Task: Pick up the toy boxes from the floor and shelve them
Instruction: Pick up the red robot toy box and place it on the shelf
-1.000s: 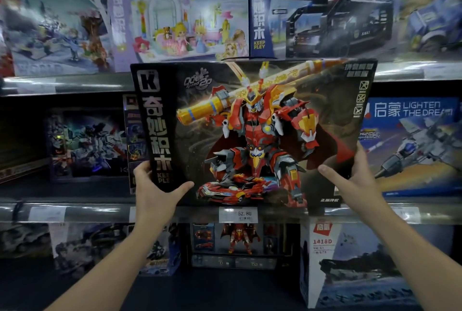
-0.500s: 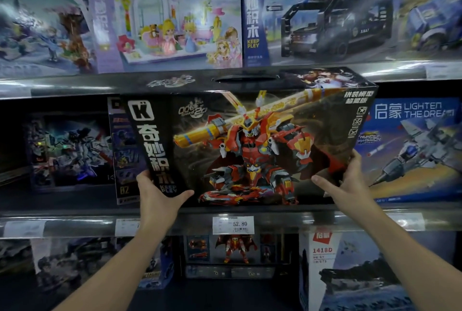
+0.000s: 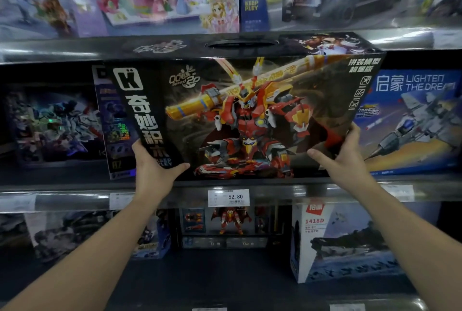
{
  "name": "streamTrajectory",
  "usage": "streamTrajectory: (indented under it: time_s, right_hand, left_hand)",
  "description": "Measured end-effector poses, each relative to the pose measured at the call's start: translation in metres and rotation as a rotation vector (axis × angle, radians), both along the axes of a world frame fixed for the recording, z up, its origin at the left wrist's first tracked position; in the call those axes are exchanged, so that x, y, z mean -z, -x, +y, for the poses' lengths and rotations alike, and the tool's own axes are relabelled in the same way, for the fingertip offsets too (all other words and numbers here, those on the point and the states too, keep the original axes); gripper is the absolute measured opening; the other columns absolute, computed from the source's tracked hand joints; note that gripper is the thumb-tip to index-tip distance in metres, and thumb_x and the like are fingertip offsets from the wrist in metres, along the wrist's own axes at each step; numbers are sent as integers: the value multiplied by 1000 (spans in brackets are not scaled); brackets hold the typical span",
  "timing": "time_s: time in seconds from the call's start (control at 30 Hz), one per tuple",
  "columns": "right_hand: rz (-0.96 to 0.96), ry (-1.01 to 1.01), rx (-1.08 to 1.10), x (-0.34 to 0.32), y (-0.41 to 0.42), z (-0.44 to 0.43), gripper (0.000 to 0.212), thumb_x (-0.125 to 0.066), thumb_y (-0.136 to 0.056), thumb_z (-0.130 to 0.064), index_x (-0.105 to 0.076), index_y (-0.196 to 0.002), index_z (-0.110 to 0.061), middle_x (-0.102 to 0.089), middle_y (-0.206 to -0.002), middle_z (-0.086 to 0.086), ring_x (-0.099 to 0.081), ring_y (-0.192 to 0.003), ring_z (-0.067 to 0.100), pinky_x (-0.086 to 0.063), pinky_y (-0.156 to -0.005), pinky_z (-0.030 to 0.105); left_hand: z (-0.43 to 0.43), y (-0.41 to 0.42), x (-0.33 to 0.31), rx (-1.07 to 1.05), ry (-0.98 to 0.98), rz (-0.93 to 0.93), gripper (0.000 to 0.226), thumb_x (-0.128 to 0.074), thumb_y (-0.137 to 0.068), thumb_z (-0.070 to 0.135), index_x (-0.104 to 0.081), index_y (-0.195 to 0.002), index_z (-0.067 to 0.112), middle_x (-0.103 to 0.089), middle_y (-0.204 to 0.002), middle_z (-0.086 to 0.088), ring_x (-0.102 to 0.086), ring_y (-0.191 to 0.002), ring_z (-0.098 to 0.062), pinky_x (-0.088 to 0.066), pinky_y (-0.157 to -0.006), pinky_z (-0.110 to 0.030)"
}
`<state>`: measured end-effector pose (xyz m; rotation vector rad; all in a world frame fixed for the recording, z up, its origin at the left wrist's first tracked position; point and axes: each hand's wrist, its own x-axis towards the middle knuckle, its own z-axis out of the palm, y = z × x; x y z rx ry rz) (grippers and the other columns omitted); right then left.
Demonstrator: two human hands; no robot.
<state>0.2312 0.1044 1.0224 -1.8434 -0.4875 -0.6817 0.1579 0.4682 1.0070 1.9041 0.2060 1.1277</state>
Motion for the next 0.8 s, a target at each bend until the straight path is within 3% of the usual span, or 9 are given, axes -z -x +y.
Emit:
streamTrajectory:
  time_s: [0.13, 0.33, 0.43, 0.57, 0.63, 0.8]
  right_hand:
    - [-3, -3, 12, -1, 4, 1, 89, -76, -85, -15, -12, -147, -19, -39, -134, -8, -40, -125, 7, -33, -102, 27]
    - [10, -13, 20, 1, 4, 0, 91, -77, -84, -16, -12, -146, -25, -42, -136, -5, -41, -126, 10, -35, -105, 31]
    - [-4, -36, 8, 5, 6, -2, 92, -79, -82, -14, -13, -144, -28, -44, -135, -6, -44, -126, 10, -38, -109, 37]
    - [-28, -65, 4, 7, 13, -5, 91, -80, -81, -11, -16, -144, -25, -48, -125, -16, -45, -125, 5, -38, -108, 33]
    - [-49, -82, -8, 5, 17, -6, 89, -80, -80, -11, -18, -143, -26, -49, -129, -13, -46, -126, 4, -38, -111, 35]
    - [-58, -123, -31, -5, 30, -11, 92, -82, -75, -32, -18, -141, -41, -44, -144, -7, -44, -135, 10, -38, -114, 48]
  left_hand:
    - [-4, 5, -2, 7, 13, 18, 101, -88, -71, 18, -18, -143, 11, -42, -143, -12, -43, -129, -27, -38, -98, -32]
    - [-1, 12, -2, 27, 53, -13, 97, -89, -70, 24, -21, -140, 15, -41, -126, 4, -42, -118, -13, -38, -99, -30]
    - [-3, 15, -1, 27, 74, -34, 97, -89, -69, 21, -23, -139, 13, -40, -125, 6, -40, -116, -11, -36, -99, -28]
    - [-5, 22, 2, 44, 91, -55, 96, -89, -69, 20, -24, -139, 14, -41, -124, 7, -42, -116, -10, -36, -99, -28]
    - [-6, 26, 1, 51, 105, -66, 97, -89, -69, 19, -24, -140, 15, -42, -125, 7, -41, -117, -9, -35, -100, -27]
    - [-6, 38, -10, 61, 112, -114, 97, -90, -68, 20, -24, -139, 17, -44, -126, 7, -43, -120, -11, -35, -102, -28]
